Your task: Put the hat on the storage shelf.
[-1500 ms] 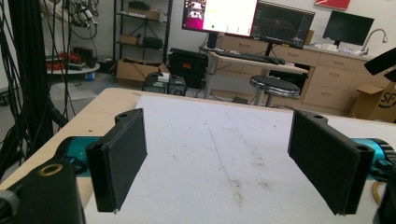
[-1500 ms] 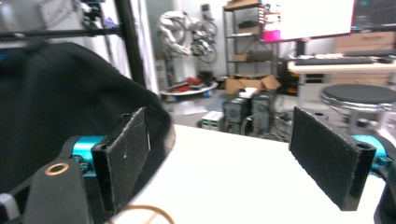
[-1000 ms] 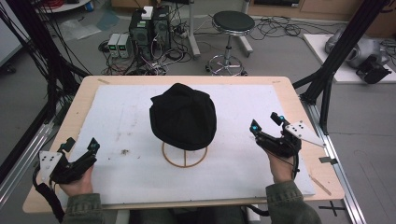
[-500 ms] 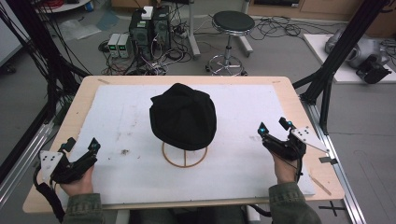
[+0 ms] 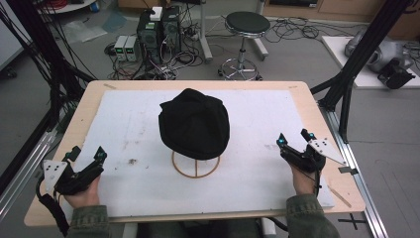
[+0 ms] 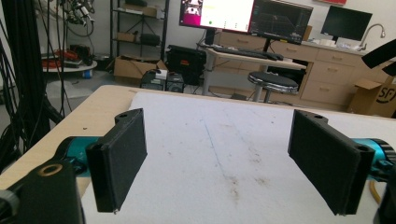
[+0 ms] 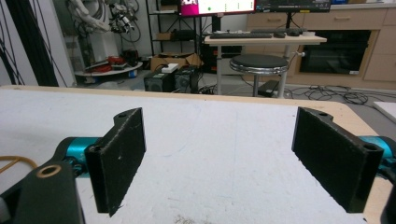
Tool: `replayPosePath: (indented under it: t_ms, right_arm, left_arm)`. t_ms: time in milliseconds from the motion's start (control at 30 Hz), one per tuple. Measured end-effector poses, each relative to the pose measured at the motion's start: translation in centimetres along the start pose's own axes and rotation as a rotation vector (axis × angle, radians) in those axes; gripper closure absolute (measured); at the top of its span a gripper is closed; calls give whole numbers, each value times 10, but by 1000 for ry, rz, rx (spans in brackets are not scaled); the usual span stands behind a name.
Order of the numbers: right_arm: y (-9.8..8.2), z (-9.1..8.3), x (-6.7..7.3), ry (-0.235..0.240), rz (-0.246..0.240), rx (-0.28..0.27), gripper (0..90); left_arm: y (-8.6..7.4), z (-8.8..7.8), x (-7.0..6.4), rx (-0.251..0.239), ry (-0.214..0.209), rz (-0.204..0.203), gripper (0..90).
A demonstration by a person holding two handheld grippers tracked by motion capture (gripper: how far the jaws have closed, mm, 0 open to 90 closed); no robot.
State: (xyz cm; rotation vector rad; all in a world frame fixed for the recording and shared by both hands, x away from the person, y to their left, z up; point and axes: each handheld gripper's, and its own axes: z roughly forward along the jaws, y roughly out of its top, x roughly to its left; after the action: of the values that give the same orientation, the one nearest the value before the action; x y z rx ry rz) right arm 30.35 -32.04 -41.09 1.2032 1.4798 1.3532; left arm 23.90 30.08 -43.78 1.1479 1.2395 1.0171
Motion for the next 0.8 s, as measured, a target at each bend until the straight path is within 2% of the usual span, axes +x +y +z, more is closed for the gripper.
replayPosePath:
  t_ms: [167,400,467,800]
  right_arm:
    - [-4,3,-3,-34,21,49,163]
    - [-5,4,-1,-32,38,80,150]
    - [-6,4,-1,-35,28,76,150]
    - [-5,3,-4,-42,52,69,149]
  left_arm:
    - [0,0,0,4,-1,4,196]
    - [0,1,-1,5,-4,9,196]
    - [0,1,-1,5,-4,9,196]
    - [-1,1,-2,7,-6,9,196]
